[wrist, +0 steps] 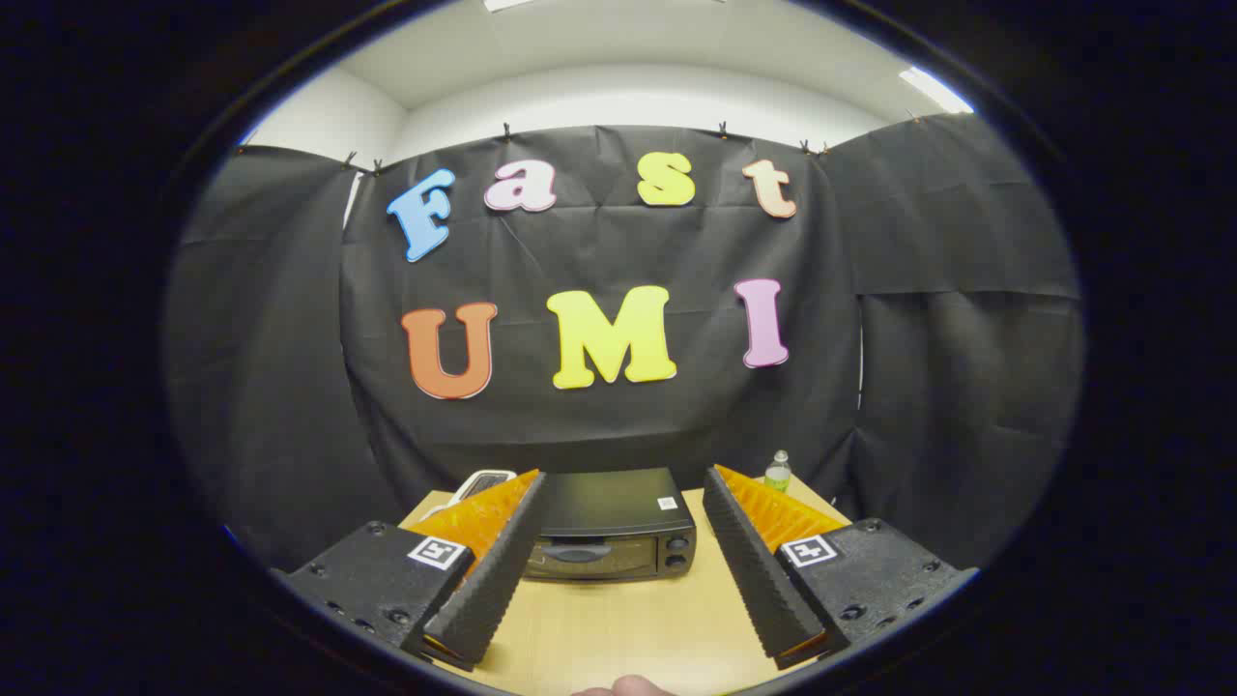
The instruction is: Open the toaster oven, put the food inside, and close the toaster oven door.
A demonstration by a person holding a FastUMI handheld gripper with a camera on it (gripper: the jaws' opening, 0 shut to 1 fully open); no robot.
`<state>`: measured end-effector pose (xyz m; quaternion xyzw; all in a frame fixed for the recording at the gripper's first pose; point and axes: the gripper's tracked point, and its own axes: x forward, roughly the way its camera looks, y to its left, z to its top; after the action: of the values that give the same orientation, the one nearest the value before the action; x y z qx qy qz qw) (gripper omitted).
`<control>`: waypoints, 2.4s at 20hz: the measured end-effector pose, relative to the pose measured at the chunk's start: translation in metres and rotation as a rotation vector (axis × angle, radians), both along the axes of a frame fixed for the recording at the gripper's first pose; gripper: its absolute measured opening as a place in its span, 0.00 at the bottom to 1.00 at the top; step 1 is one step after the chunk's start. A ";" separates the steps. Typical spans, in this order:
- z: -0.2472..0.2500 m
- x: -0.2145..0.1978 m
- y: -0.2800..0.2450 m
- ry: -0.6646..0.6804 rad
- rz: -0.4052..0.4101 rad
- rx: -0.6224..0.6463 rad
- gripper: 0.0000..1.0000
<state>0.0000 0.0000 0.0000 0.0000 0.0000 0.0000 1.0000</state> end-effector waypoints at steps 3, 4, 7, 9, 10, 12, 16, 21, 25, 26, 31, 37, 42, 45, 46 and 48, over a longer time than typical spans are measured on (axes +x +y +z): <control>0.002 -0.001 -0.001 -0.008 0.001 -0.016 1.00; 0.003 -0.001 0.000 -0.008 0.004 -0.016 1.00; 0.002 0.000 0.000 -0.004 0.007 -0.017 1.00; 0.001 -0.001 -0.001 -0.001 0.007 -0.018 1.00; 0.001 -0.002 -0.003 0.001 0.005 -0.020 1.00; 0.003 -0.002 -0.008 -0.005 -0.004 -0.022 1.00; 0.004 -0.001 -0.010 -0.009 -0.008 -0.029 1.00; 0.002 0.003 -0.013 -0.004 -0.007 -0.025 1.00; 0.003 0.006 -0.015 -0.004 -0.007 -0.023 1.00; 0.003 0.008 -0.014 -0.003 -0.005 -0.020 1.00; -0.005 0.018 -0.009 0.014 0.013 -0.006 1.00; -0.021 0.039 0.002 0.039 0.042 0.023 1.00; -0.066 0.081 0.015 0.100 0.049 0.037 1.00; -0.095 0.115 0.032 0.150 0.077 0.050 1.00; -0.104 0.128 0.037 0.155 0.084 0.051 1.00; -0.125 0.156 0.044 0.179 0.088 0.028 1.00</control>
<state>0.1555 0.0441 -0.1247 0.0142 0.0895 0.0439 0.9949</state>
